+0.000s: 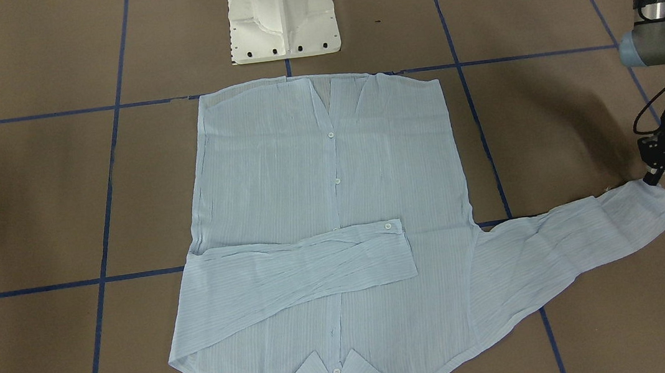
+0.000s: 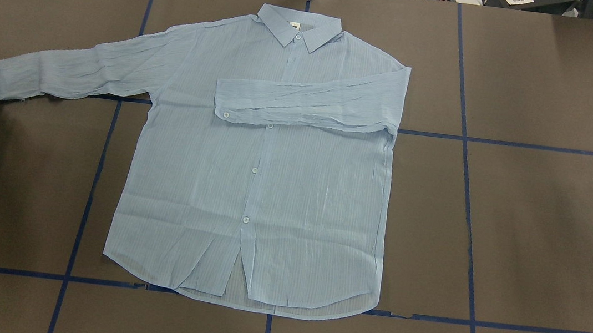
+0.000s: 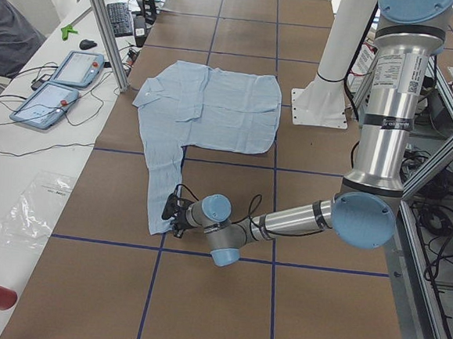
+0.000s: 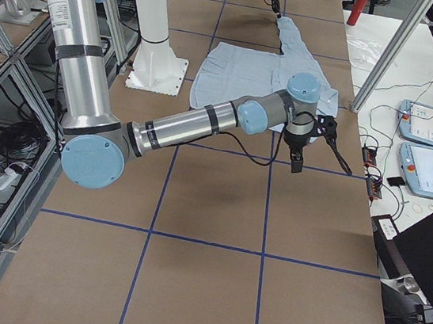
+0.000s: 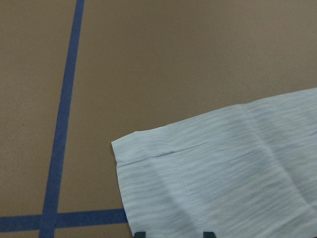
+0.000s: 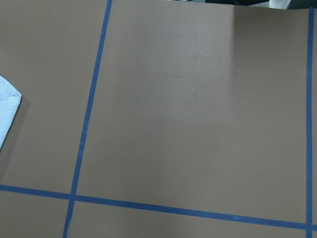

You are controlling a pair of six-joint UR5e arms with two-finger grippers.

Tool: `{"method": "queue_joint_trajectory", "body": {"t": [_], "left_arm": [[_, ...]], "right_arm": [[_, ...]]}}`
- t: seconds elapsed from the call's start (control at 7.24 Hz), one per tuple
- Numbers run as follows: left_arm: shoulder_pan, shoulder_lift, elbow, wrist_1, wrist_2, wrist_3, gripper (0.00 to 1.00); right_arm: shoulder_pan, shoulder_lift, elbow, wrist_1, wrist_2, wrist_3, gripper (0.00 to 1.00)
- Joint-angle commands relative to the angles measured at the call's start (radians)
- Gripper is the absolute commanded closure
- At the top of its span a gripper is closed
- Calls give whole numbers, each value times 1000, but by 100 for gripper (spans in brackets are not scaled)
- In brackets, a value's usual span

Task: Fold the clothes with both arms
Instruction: 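Carry the grasped cuff with the left gripper across the chest over the first sleeve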

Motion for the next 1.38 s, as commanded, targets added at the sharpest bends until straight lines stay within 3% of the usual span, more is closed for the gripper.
{"method": "queue_joint_trajectory", "body": {"t": [0.0,0.14,0.41,0.97,1.11,1.24], "left_arm": [[-8,-8,-149,9,-93,-13,100],[-4,-36,-215,7,-92,-10,100],[1,-217,-254,21,-107,-10,100],[139,-547,-259,352,-81,-72,100],[186,-591,-257,430,-25,-69,100],[267,-647,-254,497,89,-75,100]], "right_arm": [[0,-2,0,-1,2,1,0],[0,-3,-2,-1,2,2,0],[0,-3,-6,-2,5,2,0],[0,-9,-8,-2,25,4,0],[0,-9,-11,-2,23,2,0],[0,-9,-9,-2,23,4,0]]}}
